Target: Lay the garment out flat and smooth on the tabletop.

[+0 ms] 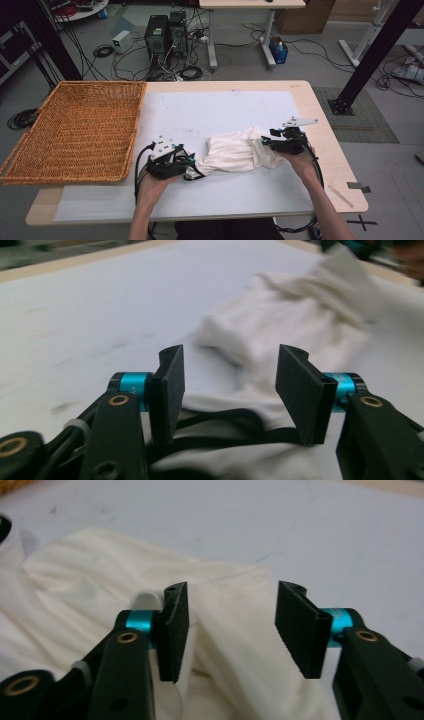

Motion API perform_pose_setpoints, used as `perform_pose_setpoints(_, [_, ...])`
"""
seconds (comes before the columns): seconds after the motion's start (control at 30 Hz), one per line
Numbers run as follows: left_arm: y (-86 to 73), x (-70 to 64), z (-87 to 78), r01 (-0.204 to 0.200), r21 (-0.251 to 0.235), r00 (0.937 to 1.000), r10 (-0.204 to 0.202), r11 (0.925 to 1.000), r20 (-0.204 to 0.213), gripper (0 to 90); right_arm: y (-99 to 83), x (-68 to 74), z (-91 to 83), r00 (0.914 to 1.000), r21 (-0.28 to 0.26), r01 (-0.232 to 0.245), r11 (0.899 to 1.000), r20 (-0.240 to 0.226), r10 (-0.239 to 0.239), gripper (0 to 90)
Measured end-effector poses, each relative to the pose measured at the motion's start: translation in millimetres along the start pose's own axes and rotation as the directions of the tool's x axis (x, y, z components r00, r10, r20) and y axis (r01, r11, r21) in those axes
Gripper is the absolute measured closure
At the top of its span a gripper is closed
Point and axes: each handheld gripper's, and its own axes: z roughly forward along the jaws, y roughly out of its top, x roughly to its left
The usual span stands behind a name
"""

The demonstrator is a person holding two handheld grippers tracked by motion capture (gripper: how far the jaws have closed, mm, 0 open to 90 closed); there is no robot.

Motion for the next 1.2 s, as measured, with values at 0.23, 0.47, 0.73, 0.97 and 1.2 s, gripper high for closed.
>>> perform_pose_setpoints(0.23, [-13.6, 29.7, 25.6, 0.098, 0.208, 0.988, -0.07, 0.9733, -0.138, 54.2, -18.3, 7.7, 14.4, 0.9975, 0.119, 0.032, 0.992, -0.067, -0.025, 76.1])
perform_pose_setpoints(0.47, [11.4, 45.5, 43.7, 0.054, 0.125, 0.9906, -0.037, 0.9907, -0.132, 85.4, -42.7, -0.7, -22.4, 0.9989, 0.1, 0.018, 0.995, 0.041, -0.022, 89.5])
perform_pose_setpoints(0.73, [85.5, 84.2, 66.1, 0.042, -0.021, 0.9762, -0.046, 0.9989, -0.212, 85.3, -61.6, -9.0, -66.4, 0.9962, 0.048, -0.043, 0.998, 0.078, 0.039, 68.5])
perform_pose_setpoints(0.97, [80.3, 90.7, 74.2, 0.087, 0.039, 0.9709, -0.076, 0.9954, -0.227, 74.0, -27.6, 7.8, -42.2, 0.9991, -0.009, 0.019, 1.0, -0.037, -0.02, 47.9])
perform_pose_setpoints(1.2, [53.3, 75.4, 53.5, 0.112, 0.047, 0.9781, -0.102, 0.9926, -0.181, 52.1, -9.8, 26.8, 13.4, 0.9835, 0.087, 0.163, 0.983, -0.094, -0.155, 74.2])
